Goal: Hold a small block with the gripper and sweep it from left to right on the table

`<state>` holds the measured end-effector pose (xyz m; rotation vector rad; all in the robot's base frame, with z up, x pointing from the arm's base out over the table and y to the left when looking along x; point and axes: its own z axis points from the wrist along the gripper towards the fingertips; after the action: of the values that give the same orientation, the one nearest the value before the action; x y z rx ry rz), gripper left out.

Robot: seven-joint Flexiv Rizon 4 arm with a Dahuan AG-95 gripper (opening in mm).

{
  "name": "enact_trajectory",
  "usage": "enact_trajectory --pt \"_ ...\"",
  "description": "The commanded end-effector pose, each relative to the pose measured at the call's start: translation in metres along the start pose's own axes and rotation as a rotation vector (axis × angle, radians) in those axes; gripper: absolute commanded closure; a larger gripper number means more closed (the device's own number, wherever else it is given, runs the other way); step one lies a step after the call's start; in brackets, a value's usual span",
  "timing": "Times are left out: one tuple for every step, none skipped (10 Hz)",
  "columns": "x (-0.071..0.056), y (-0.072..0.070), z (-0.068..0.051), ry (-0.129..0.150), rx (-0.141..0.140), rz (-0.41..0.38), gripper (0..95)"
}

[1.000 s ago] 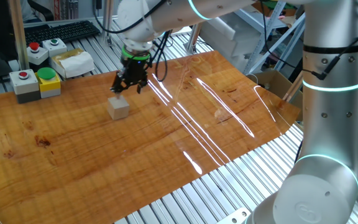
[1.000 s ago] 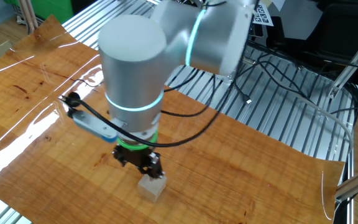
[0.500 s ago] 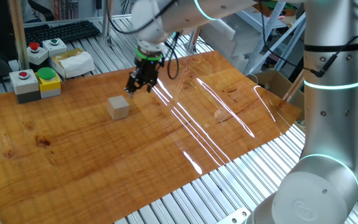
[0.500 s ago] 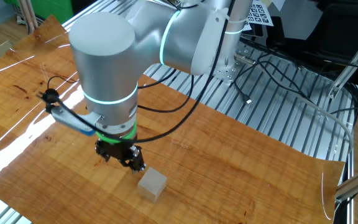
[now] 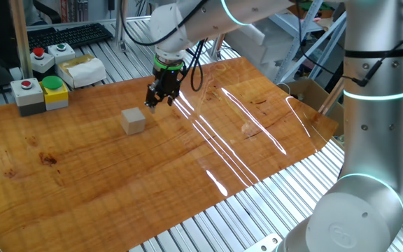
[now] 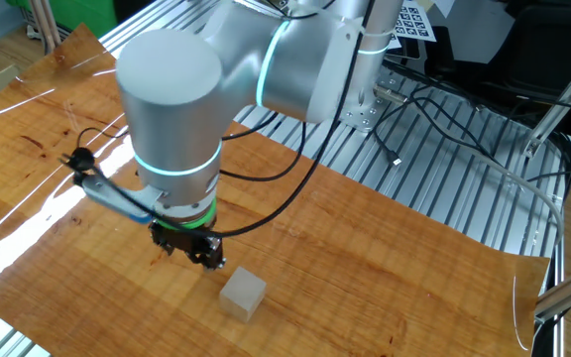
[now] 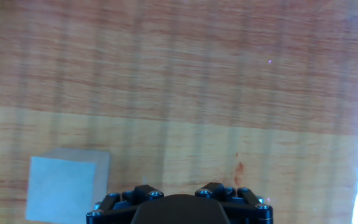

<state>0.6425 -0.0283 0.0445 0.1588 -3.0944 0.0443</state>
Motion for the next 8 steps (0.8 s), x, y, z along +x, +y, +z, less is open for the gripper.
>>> enact_trajectory --pt "0.0000 -0.0027 -0.0028 -0.014 -0.015 0.061 95.0" --pt "-0.0002 -0.0032 -0.0034 -0.013 -0.016 0.065 95.0" --pt "-0.0004 -0.0035 -0.0035 -0.010 -0.021 0.076 95.0" --pt "-0.0007 -0.0038 -0.0036 0.001 -0.029 0.081 95.0" --pt "-0.0008 -0.0037 -0.0037 0.007 -0.037 0.076 95.0" --pt "-0.0007 -0.0037 -0.0038 0.005 -0.038 0.055 95.0" --pt "-0.0009 -0.0039 -0.0040 0.002 -0.039 0.055 95.0" --pt "-0.0010 -0.0039 -0.0040 0.002 -0.039 0.059 95.0"
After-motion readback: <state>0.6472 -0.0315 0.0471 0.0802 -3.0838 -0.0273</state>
